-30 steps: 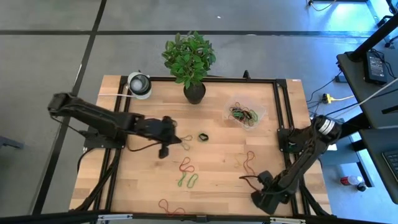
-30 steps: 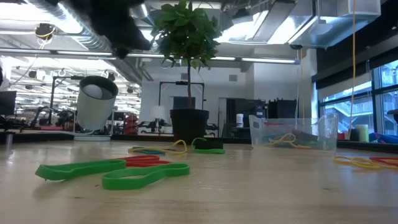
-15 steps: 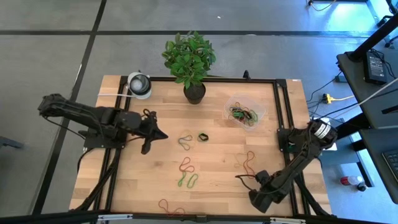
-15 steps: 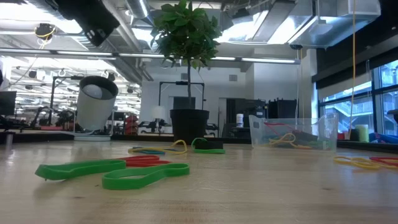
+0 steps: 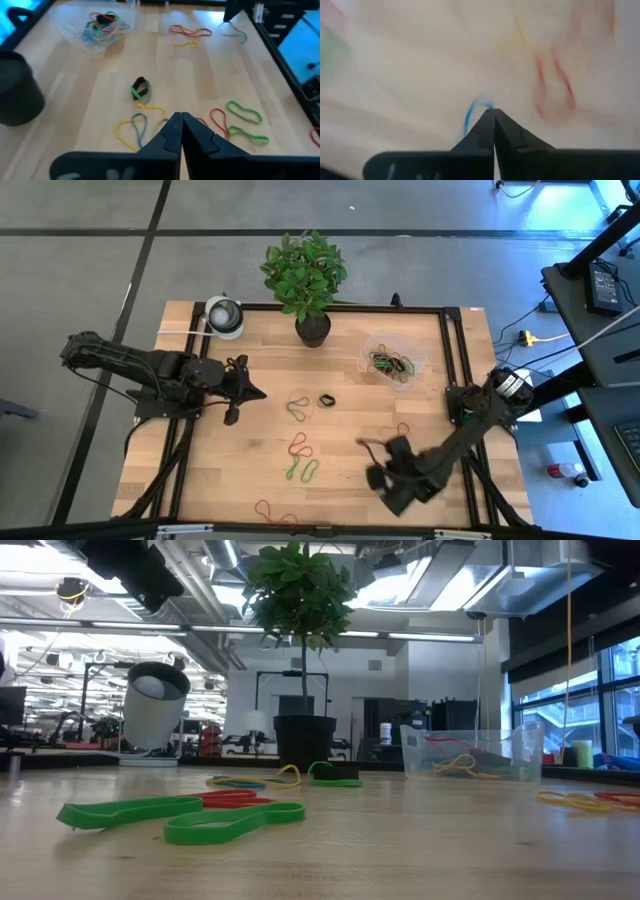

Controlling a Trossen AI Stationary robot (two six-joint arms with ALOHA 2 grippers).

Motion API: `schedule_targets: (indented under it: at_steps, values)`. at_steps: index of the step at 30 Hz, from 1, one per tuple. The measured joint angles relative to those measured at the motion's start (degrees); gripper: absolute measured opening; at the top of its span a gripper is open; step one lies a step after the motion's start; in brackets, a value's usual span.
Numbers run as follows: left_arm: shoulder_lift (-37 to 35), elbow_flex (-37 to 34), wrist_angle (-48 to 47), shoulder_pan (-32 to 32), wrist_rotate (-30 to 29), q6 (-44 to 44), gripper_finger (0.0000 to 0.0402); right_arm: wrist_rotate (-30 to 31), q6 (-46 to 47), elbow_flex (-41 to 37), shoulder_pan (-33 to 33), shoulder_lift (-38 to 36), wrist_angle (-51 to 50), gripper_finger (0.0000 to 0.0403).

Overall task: Pick and place rubber bands into bin
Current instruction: Put the bottom blue rubber band into the bin

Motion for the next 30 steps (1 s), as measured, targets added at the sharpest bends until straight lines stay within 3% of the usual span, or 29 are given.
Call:
schedule_targets:
  at_steps: [4,12,23,30]
  values:
    - [0.04,0.00,0.18,0.01,-1.98,0.10,0.0007,11.51,-3.01,7.22,-4.40,-0.07,-10.69,0.0001]
    - [0.04,0.00,0.20,0.01,-2.81,0.07,0.0004,22.20,-19.62,17.02,-17.01,-0.27,-28.13,0.0000]
    - [0.00,0.00,0.22,0.01,-3.19,-0.93,0.0004,23.55,-54.18,17.03,-39.41,-1.68,-27.63,0.0000]
    - [-0.24,0.00,0.03,0.01,-8.15,-3.46,0.0003,23.42,-64.63,17.03,-46.88,-1.68,-27.91,0.0000]
